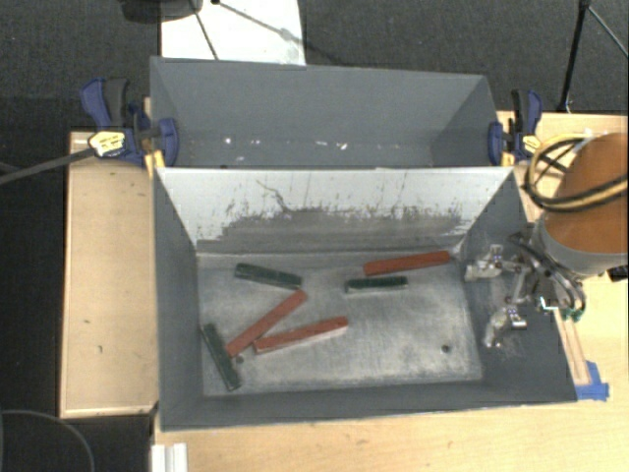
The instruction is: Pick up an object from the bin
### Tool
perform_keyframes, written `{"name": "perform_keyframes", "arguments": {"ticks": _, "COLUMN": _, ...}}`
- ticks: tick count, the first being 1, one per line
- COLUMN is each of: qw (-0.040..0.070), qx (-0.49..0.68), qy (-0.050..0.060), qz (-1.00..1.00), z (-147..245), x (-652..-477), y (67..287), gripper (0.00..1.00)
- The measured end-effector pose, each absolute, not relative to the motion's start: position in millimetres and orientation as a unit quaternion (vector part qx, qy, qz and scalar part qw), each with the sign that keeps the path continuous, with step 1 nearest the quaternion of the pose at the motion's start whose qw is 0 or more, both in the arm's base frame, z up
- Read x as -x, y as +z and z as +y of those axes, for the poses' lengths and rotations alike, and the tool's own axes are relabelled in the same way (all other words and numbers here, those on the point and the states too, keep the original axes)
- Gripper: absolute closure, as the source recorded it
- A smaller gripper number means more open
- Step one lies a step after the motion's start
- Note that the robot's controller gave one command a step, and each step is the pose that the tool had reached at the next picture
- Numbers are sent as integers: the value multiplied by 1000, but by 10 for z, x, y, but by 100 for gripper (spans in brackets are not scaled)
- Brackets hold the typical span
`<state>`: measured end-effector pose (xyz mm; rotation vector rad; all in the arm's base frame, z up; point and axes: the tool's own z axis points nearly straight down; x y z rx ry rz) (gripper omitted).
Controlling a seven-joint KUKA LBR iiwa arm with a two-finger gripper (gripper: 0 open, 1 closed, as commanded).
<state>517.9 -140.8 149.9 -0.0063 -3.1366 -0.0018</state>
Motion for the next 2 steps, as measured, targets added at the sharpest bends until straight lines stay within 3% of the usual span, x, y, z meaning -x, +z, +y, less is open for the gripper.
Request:
{"name": "perform_keyframes", "arguments": {"ticks": 1, "qw": -1, "qx": 0, "qy": 0, "qz": -1000, "z": -1404, "x": -5200, "y": 1538, "gripper": 0}}
{"name": "perform_keyframes", "arguments": {"ticks": 2, "qw": -4, "qx": 4, "qy": 1, "qz": -1000, "z": -1008, "x": -5302, "y": 1217, "gripper": 0}}
